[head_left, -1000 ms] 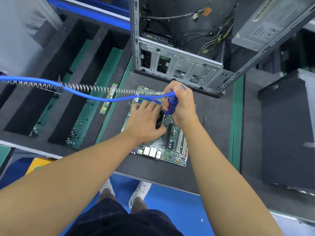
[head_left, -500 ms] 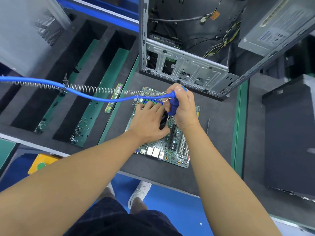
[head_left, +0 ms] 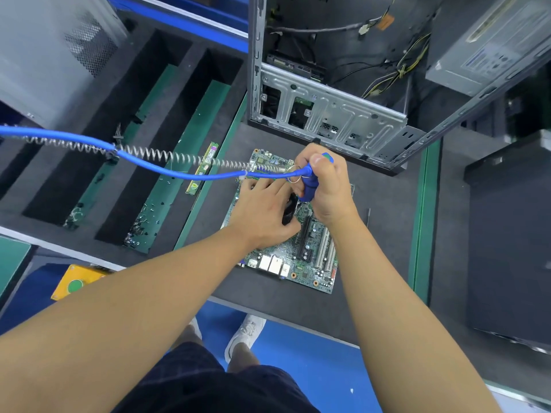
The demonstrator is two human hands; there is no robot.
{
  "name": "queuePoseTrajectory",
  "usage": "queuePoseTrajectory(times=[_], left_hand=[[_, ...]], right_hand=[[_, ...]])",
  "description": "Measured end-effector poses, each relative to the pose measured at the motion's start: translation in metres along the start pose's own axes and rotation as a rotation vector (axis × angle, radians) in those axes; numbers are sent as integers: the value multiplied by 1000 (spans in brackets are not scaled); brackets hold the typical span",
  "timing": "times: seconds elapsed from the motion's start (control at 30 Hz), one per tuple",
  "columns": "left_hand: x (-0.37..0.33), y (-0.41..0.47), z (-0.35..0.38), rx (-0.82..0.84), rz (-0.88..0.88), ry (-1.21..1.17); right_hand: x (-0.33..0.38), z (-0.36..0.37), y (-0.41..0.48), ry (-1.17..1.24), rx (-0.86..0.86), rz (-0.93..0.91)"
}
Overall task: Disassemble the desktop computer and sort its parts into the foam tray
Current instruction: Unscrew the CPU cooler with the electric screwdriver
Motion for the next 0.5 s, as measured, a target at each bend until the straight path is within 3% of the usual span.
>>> queuePoseTrajectory(times=[0.5], left_hand=[[0, -1, -1, 52, -17, -54]], right_hand=[[2, 3, -3, -20, 50, -17]])
Point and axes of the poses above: each hand's wrist, its own y-axis towards the middle knuckle, its own z-axis out of the palm, x = y × z, the point moved 5 cm from there along y, towards the middle knuckle, and after that the axes turned 4 degrees about -x, right-handed, at the moved point
